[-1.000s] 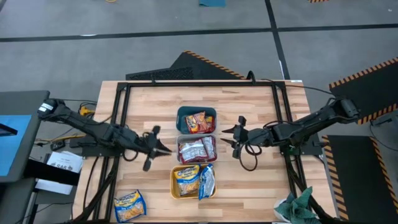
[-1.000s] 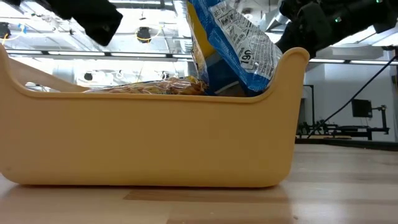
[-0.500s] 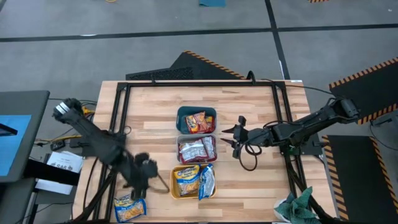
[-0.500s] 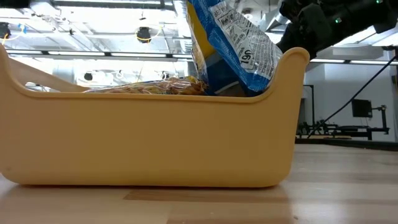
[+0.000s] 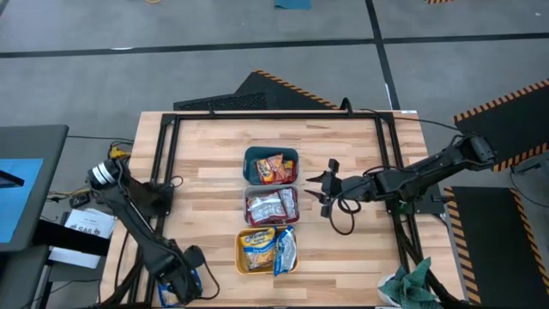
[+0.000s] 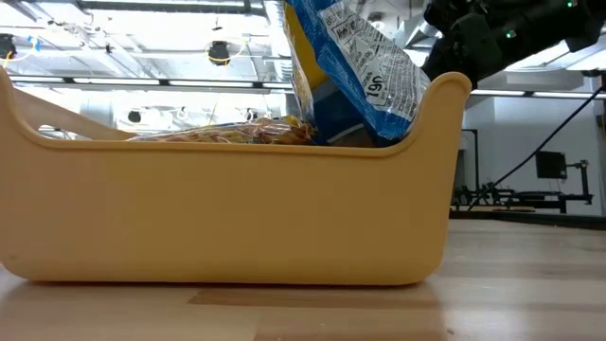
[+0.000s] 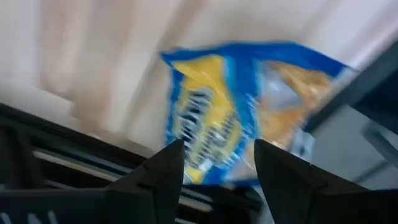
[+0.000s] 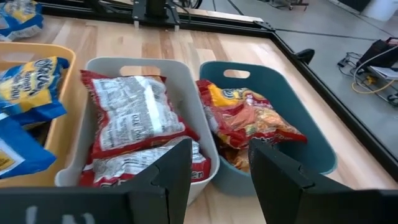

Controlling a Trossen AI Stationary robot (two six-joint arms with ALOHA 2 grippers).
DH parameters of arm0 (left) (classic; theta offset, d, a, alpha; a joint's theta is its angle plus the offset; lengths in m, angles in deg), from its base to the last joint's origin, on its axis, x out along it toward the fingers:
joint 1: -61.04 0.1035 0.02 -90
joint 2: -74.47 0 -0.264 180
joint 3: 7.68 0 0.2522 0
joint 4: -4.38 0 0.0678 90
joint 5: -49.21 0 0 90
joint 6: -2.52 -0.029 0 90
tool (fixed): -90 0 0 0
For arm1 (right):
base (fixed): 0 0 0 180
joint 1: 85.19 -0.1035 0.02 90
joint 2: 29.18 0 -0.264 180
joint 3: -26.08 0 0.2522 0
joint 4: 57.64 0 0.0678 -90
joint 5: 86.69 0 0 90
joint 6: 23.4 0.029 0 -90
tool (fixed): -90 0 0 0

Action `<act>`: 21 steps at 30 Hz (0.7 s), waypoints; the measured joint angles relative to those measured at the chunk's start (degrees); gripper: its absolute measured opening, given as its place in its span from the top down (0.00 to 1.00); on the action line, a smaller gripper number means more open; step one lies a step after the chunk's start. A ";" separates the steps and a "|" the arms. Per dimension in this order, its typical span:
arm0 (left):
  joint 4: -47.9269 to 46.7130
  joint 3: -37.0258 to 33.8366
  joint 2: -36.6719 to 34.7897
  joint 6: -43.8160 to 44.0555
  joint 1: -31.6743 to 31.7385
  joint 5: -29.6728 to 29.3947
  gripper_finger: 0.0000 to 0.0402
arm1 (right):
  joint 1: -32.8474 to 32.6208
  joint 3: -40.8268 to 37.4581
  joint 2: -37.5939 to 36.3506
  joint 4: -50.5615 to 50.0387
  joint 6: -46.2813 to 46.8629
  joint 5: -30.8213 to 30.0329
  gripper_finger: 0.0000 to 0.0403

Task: Sort Maruchan noodles
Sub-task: Put the blue noodle pack into the yellow bin

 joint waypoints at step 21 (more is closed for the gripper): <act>4.69 -6.59 0.49 0.34 1.50 -4.90 0.55 | 2.17 0.00 0.00 -0.39 1.95 0.02 0.55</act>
